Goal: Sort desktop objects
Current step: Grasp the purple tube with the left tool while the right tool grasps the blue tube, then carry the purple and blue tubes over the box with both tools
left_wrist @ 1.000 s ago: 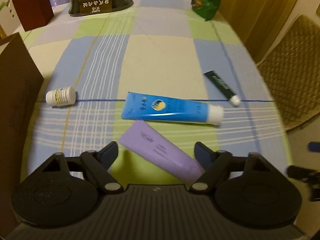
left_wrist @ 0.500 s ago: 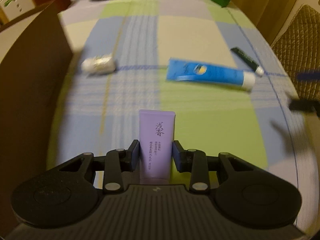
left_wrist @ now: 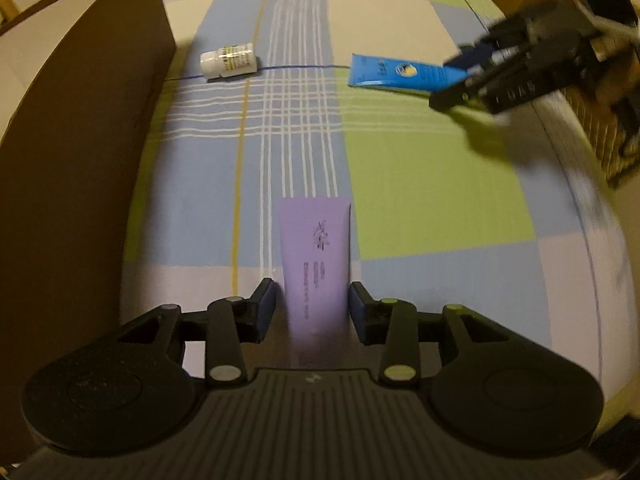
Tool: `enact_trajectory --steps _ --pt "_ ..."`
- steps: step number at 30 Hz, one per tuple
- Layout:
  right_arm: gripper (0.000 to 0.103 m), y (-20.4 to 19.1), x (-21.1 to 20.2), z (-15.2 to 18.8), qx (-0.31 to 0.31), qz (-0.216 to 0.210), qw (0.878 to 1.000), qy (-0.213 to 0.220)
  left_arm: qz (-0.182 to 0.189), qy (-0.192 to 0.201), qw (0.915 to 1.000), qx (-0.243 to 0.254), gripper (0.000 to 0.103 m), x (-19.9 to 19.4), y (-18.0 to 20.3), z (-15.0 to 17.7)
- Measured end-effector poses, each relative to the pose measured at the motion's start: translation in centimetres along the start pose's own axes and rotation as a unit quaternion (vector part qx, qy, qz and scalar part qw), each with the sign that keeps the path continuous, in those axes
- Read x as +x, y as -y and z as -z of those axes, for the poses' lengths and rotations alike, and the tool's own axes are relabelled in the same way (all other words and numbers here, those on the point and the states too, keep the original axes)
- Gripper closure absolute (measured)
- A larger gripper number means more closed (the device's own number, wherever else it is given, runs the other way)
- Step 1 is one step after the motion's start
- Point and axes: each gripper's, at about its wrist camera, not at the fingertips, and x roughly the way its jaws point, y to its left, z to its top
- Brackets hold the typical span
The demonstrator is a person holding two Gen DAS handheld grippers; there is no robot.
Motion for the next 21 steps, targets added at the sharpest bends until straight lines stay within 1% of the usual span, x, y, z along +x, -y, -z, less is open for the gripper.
enact_trajectory --steps 1,2,3,4,5,6,7,8,9,11,13,15,17,21 --pt "0.047 -0.1 0.1 0.0 0.000 0.002 1.000 -0.005 0.001 -0.001 1.0000 0.006 0.065 0.0 0.1 0.0" --pt "0.047 -0.2 0.1 0.1 0.003 0.004 1.000 -0.009 0.002 -0.003 0.9999 0.012 0.061 0.1 0.3 0.1" --pt "0.057 -0.5 0.1 0.0 0.005 0.009 1.000 -0.014 0.003 -0.005 0.9998 0.018 0.060 0.2 0.4 0.0" --pt "0.062 -0.8 0.1 0.0 0.007 0.016 1.000 -0.019 0.003 -0.007 0.9997 0.021 0.060 0.2 0.5 0.0" --pt "0.074 -1.2 -0.2 0.1 0.010 0.018 1.000 -0.023 0.002 -0.009 0.9997 0.024 0.060 0.2 0.5 0.0" --pt "0.074 -1.5 -0.5 0.3 0.016 0.018 0.999 -0.027 0.005 -0.010 0.9996 0.026 0.060 0.2 0.4 0.0" --pt "0.074 -2.0 -0.6 0.7 0.020 0.019 0.999 -0.028 0.006 -0.008 0.9994 0.032 0.062 0.1 0.5 0.0" --pt "0.074 -2.6 -0.9 1.2 0.025 0.021 0.999 -0.029 0.007 -0.005 0.9992 0.038 0.072 0.0 0.5 0.1" --pt "0.074 -3.2 -1.1 1.6 0.029 0.023 0.999 -0.029 0.009 -0.003 0.9992 0.040 0.076 -0.1 0.4 0.2" --pt "0.075 -4.1 -1.8 2.7 0.055 0.022 0.998 -0.025 0.015 -0.006 0.9992 0.037 0.076 -0.1 0.2 0.4" --pt "0.075 -4.6 -2.6 3.9 0.098 0.013 0.995 -0.018 0.016 -0.007 0.9992 0.036 0.076 -0.3 0.2 0.7" --pt "0.075 -4.8 -3.5 5.4 0.162 -0.007 0.987 -0.008 0.028 -0.008 0.9992 0.029 0.076 -0.7 -0.1 1.1" --pt "0.075 -5.0 -4.2 6.9 0.220 -0.029 0.975 -0.001 0.039 -0.005 0.9990 0.024 0.076 -1.3 -0.2 1.3" --pt "0.075 -5.6 -5.4 9.5 0.315 -0.066 0.947 0.009 0.053 0.009 0.9982 0.026 0.076 -3.0 -0.4 1.4"
